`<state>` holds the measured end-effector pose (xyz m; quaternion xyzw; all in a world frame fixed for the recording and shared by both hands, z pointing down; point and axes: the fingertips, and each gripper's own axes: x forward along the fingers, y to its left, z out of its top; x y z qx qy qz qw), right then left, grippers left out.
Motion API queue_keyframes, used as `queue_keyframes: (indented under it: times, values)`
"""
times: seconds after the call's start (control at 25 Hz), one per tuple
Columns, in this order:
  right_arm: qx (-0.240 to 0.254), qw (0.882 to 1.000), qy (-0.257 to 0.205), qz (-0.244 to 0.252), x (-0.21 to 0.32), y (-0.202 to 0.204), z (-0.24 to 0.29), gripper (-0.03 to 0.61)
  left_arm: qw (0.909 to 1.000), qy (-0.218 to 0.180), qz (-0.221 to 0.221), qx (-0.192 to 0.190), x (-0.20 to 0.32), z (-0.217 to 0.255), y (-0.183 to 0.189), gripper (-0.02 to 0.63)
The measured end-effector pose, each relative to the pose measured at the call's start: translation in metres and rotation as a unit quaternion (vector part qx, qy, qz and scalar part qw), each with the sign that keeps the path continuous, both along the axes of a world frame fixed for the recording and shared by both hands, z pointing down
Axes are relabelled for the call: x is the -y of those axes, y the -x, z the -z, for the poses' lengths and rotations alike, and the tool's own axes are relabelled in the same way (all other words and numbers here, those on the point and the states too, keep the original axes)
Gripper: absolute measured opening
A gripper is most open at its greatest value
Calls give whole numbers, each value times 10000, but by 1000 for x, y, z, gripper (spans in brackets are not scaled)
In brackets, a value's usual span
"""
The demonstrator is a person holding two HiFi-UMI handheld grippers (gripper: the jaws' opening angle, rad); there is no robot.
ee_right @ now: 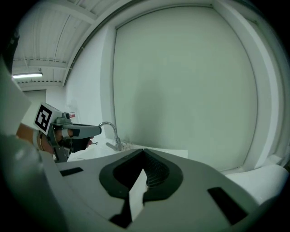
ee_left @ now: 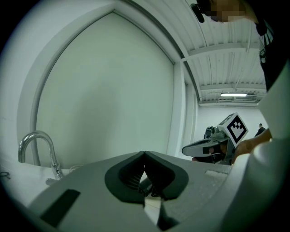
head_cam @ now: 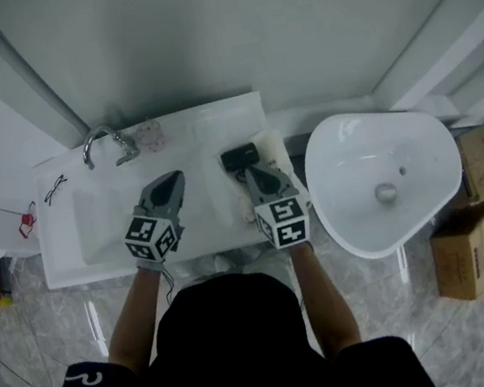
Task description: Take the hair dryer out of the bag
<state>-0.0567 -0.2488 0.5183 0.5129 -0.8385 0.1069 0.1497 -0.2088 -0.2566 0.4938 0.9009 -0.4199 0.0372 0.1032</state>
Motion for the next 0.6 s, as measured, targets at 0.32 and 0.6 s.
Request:
queue_keyframes:
  times: [0.32, 0.6]
  values:
    - [10, 9997, 239, -14, -13, -7, -14, -5, 9994, 221, -255, -22, -16, -18, -16, -2]
    - [-8, 9998, 181, -86, -9, -11, -15, -5, 9994, 180, -290, -8, -15, -16, -19, -2]
